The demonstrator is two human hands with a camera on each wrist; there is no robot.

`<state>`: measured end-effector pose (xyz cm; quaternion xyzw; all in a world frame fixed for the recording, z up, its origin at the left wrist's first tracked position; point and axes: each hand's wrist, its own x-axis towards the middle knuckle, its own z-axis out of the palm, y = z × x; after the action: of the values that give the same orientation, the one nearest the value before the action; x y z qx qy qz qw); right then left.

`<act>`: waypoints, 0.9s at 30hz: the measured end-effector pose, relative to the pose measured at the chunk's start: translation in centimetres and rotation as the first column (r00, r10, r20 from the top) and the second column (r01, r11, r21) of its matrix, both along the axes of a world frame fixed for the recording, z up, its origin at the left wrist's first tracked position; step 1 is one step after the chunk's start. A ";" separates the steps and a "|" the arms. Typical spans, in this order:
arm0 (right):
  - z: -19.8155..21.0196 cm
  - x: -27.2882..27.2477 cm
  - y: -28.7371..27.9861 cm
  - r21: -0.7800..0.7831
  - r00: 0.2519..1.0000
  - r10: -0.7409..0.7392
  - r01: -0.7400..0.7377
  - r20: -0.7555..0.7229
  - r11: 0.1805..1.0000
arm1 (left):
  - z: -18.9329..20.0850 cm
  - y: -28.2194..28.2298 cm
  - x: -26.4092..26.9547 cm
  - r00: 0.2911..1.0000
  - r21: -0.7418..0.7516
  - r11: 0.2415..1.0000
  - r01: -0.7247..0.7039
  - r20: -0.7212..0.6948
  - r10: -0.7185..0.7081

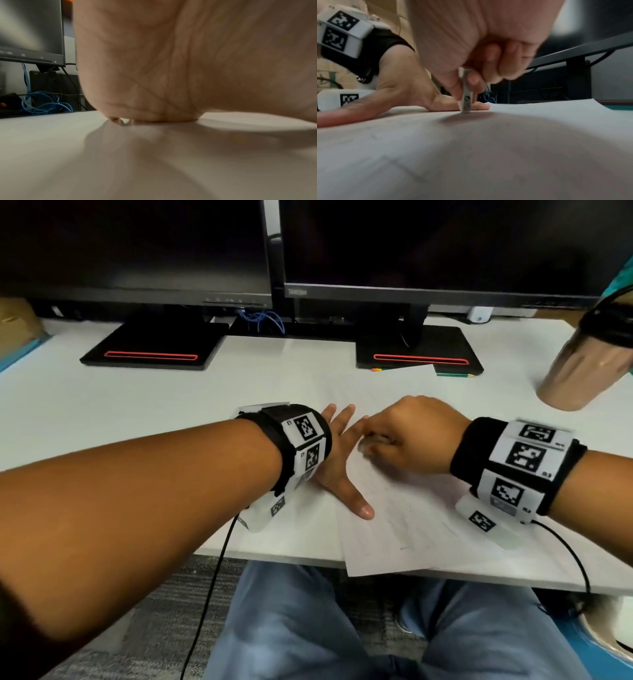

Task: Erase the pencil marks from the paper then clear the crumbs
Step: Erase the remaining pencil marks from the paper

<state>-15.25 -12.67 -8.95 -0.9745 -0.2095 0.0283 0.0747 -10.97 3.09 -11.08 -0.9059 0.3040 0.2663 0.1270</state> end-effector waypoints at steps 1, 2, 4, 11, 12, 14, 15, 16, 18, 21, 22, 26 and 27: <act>0.0 -0.3 0.3 0.038 0.999 0.044 -0.043 -0.018 0.998 | 0.0 0.0 0.0 1.000 0.003 1.000 -0.001 0.000 0.001; 0.0 -0.5 0.3 0.057 0.998 0.052 -0.051 -0.019 0.997 | -0.1 -0.1 0.0 1.000 0.004 1.000 -0.002 0.003 0.002; 0.0 -0.1 0.0 0.026 0.999 -0.008 0.007 0.033 1.000 | -0.2 0.0 0.1 1.000 -0.006 1.000 -0.005 0.012 0.006; -0.2 -0.1 0.1 0.059 0.999 0.033 -0.034 0.004 0.998 | -0.4 -0.1 0.4 1.000 -0.008 1.000 -0.011 0.016 0.011; -0.1 0.1 0.0 0.039 0.999 0.010 -0.012 0.035 0.999 | -0.3 0.0 0.4 1.000 -0.013 1.000 -0.012 0.018 0.013; -0.1 0.0 0.1 -0.001 0.998 0.030 -0.030 0.053 1.000 | -0.2 -0.1 0.4 1.000 -0.002 1.000 -0.011 0.019 0.011; -0.2 -0.2 0.2 0.022 0.998 0.061 -0.062 0.019 0.998 | -0.2 -0.2 0.4 1.000 0.012 1.000 -0.005 0.019 0.005; -0.3 -0.5 0.4 0.062 0.996 0.087 -0.085 -0.029 0.994 | -0.2 -0.2 0.5 1.000 0.023 1.000 -0.001 0.020 0.001; -0.2 -0.2 0.3 0.092 0.997 0.069 -0.065 -0.044 0.994 | -0.1 -0.1 0.4 1.000 0.020 1.000 -0.009 0.025 0.009; -0.1 0.6 -0.1 0.007 0.996 0.007 -0.008 0.084 1.000 | 0.1 0.0 0.3 0.999 0.001 0.999 -0.033 0.037 0.033; -0.1 0.5 0.0 0.003 0.996 0.029 -0.029 0.080 1.000 | 0.0 0.0 0.3 0.999 0.003 0.999 -0.036 0.034 0.036; -0.2 0.0 0.4 0.118 0.996 0.083 -0.077 -0.040 0.990 | -0.1 0.1 0.6 0.999 0.023 0.999 -0.040 0.024 0.040; -0.1 0.3 0.3 0.094 0.998 0.056 -0.054 -0.012 0.994 | -0.1 0.1 0.5 0.999 0.017 0.999 -0.045 0.027 0.044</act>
<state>-14.98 -12.41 -9.03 -0.9636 -0.2368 0.0276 0.1210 -10.45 3.21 -11.17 -0.9147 0.2798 0.2595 0.1328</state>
